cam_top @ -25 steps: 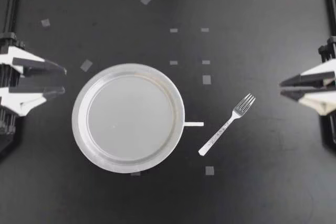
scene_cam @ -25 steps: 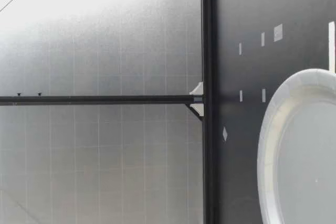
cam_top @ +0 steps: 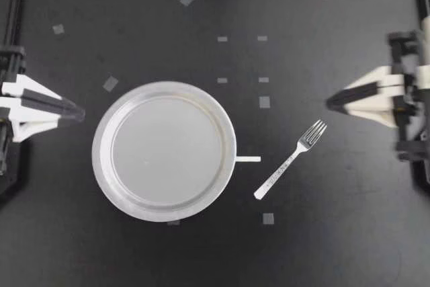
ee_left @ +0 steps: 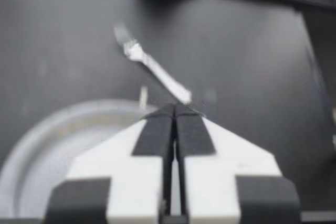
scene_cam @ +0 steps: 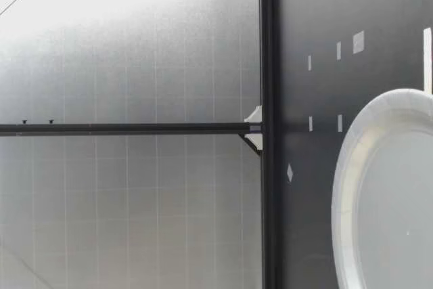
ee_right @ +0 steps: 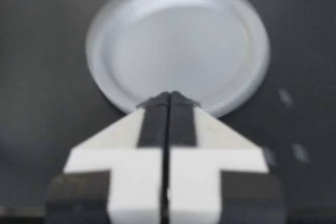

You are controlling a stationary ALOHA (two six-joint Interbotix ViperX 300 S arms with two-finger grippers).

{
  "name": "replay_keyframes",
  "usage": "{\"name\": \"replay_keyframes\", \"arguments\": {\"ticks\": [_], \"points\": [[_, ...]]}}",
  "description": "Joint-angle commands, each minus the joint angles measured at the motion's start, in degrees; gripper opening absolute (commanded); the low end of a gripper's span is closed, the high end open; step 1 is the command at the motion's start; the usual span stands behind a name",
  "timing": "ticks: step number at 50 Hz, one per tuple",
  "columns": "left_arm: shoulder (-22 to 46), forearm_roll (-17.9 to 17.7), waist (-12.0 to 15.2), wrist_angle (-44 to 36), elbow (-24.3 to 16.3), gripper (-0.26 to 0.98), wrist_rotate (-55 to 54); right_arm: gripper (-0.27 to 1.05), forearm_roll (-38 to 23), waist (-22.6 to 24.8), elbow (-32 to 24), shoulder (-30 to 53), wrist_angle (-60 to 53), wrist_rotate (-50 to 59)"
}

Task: Pick up the fork and place it on the plate.

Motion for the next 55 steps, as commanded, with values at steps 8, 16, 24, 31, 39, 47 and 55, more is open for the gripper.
{"name": "replay_keyframes", "arguments": {"ticks": [8, 16, 24, 31, 39, 47, 55], "points": [[-1.32, -0.18, 0.09, -1.58, 5.54, 0.14, -2.46, 0.54, 3.08, 1.14, -2.81, 18.98, 6.94, -12.04], [-4.39, -0.26, 0.09, -3.25, 7.56, 0.49, -4.31, 0.69, 3.52, 2.37, -0.62, 24.87, 8.00, -19.78], [-3.25, -0.26, 0.18, -5.71, 9.05, 0.71, -5.80, 0.58, 3.43, 2.46, -0.18, 28.12, 7.91, -25.49], [-0.35, -0.26, 0.09, -7.82, 8.61, 0.66, -5.80, 0.55, 2.72, 2.46, -0.88, 31.38, 6.15, -28.92], [1.23, -0.26, 0.09, -9.93, 8.44, 0.66, -5.71, 0.55, 1.76, 2.46, -2.29, 36.04, 4.75, -31.11], [1.23, -0.26, 0.18, -11.07, 9.05, 0.66, -5.98, 0.55, 1.41, 2.46, -5.10, 40.17, 4.66, -31.29], [1.14, -0.26, 0.09, -11.07, 9.23, 0.66, -5.98, 0.54, 1.41, 2.46, -5.19, 40.78, 4.66, -30.94]]}}
